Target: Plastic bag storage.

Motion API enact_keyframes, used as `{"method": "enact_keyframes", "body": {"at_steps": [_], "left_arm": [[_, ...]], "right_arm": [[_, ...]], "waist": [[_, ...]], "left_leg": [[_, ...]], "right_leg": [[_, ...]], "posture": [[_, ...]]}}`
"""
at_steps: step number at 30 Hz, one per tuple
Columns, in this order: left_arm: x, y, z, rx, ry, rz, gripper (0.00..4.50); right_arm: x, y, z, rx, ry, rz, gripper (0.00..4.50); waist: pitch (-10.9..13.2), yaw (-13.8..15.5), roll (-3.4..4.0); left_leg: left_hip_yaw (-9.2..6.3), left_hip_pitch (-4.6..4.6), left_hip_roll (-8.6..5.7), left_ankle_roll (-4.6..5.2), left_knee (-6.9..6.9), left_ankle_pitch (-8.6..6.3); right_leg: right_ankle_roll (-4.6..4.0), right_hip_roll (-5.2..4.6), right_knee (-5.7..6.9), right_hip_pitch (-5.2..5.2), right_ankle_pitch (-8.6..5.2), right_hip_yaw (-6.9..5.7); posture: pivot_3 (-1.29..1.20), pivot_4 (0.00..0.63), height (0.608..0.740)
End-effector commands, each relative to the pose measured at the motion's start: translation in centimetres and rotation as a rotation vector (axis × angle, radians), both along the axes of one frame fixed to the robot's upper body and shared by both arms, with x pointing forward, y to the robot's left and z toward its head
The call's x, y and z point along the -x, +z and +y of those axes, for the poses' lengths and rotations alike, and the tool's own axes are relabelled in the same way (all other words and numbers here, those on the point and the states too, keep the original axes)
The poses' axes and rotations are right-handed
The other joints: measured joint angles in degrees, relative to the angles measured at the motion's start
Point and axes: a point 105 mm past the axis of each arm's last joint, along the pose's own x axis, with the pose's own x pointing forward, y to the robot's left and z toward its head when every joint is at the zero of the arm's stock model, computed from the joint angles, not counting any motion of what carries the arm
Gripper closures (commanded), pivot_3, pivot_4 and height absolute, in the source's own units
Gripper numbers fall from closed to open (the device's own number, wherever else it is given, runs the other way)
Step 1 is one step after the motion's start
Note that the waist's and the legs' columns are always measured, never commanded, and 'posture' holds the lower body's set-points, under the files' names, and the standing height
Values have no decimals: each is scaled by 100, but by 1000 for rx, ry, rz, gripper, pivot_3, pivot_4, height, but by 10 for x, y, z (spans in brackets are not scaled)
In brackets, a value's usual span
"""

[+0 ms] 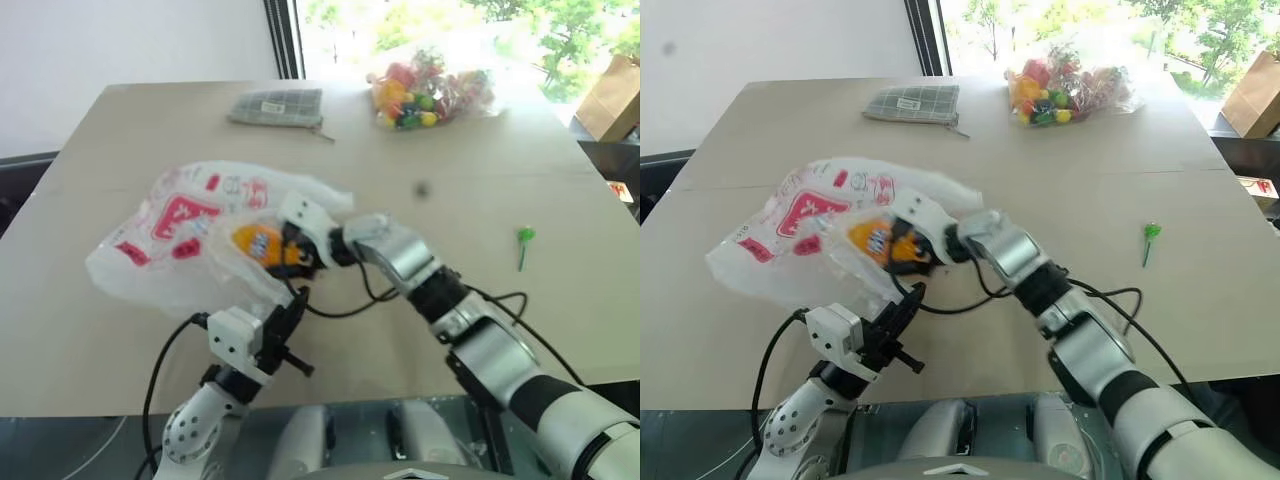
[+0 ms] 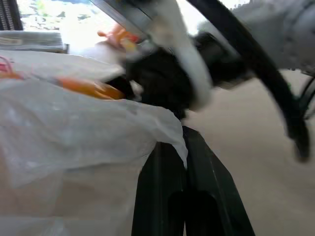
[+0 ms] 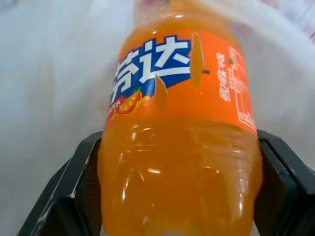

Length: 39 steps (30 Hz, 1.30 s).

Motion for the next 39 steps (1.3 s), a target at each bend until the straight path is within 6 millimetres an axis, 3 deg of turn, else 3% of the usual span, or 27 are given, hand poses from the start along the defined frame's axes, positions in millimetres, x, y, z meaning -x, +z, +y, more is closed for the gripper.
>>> {"method": "enact_keyframes", "body": {"at_steps": [1, 4, 7, 12, 16, 21, 25, 27, 28, 30, 34, 39], "left_arm": [[-1, 16, -6, 0, -53, -70, 4500], [-3, 17, -6, -28, -82, -81, 4500], [-9, 23, 1, -19, -62, -98, 4500], [-22, 43, 10, 80, -27, -133, 4500], [-24, 49, 3, 125, -68, -126, 4500], [-27, 47, -1, 168, -94, -90, 4500], [-31, 45, -7, 207, -136, -50, 4500], [-36, 46, -9, 209, -139, -50, 4500], [-37, 46, -10, 207, -140, -51, 4500], [-40, 47, -13, 209, -148, -50, 4500], [-47, 46, -10, 210, -109, -48, 4500], [-54, 39, -6, 203, -65, -10, 4500]], "right_arm": [[-15, 44, 16, -259, -154, 122, 1376], [-29, 56, 10, -388, -268, 150, 1376], [-46, 60, -13, -450, -386, 114, 1376], [-65, 70, -96, -494, -618, 41, 1376], [-54, 73, -130, -454, -663, 25, 1376], [-39, 59, -133, -357, -660, 64, 1376], [-48, 10, -115, -296, -730, 274, 1376], [-62, 10, -117, -345, -789, 224, 359], [-66, 13, -119, -362, -804, 199, 68], [-69, 23, -122, -368, -764, 93, 68], [-44, 23, -133, -243, -517, -41, 68], [33, 12, -167, -66, -99, -8, 68]], "waist": [[-1, 115, -1], [-3, 188, -6], [0, 106, -5], [-1, 91, -6], [0, 77, -5], [-1, 11, -3], [-1, -68, -4], [-1, -54, -4], [0, -35, -2], [0, -7, -3], [-1, 29, -4], [-2, 105, -4]], "left_leg": [[-6, 0, -4, 0, 2, 0], [-14, -1, -20, 1, 6, 0], [0, -22, -26, 2, 6, -1], [8, -34, -1, -1, 3, 2], [14, -54, -7, 3, 27, 2], [16, -48, -1, 4, 33, 2], [27, -21, 3, 3, 27, 3], [31, -9, 3, 3, 26, 3], [31, -9, 0, 3, 27, 3], [27, -10, -7, 3, 31, 3], [26, -10, -14, 5, 43, 2], [8, -9, -2, 9, 39, 0]], "right_leg": [[0, -4, -1, 2, 0, -7], [0, -19, -11, 9, 0, -15], [0, -22, -6, -13, 0, -5], [0, -7, 2, -32, 0, -13], [1, -10, 0, -36, 1, -8], [1, -1, 13, -36, 1, -3], [1, 4, 27, -24, 1, 7], [1, 5, 34, -17, 1, 8], [1, 4, 39, -18, 1, 7], [1, -1, 41, -16, 1, 1], [2, -4, 34, -7, 1, -8], [1, -2, 3, 12, 1, -10]], "posture": [[0, 150, 740], [0, 150, 740], [0, 150, 740], [0, 150, 740], [0, 150, 740], [0, 150, 740], [0, 150, 740], [0, 150, 740], [0, 150, 740], [0, 150, 740], [0, 150, 740], [0, 150, 740]]}}
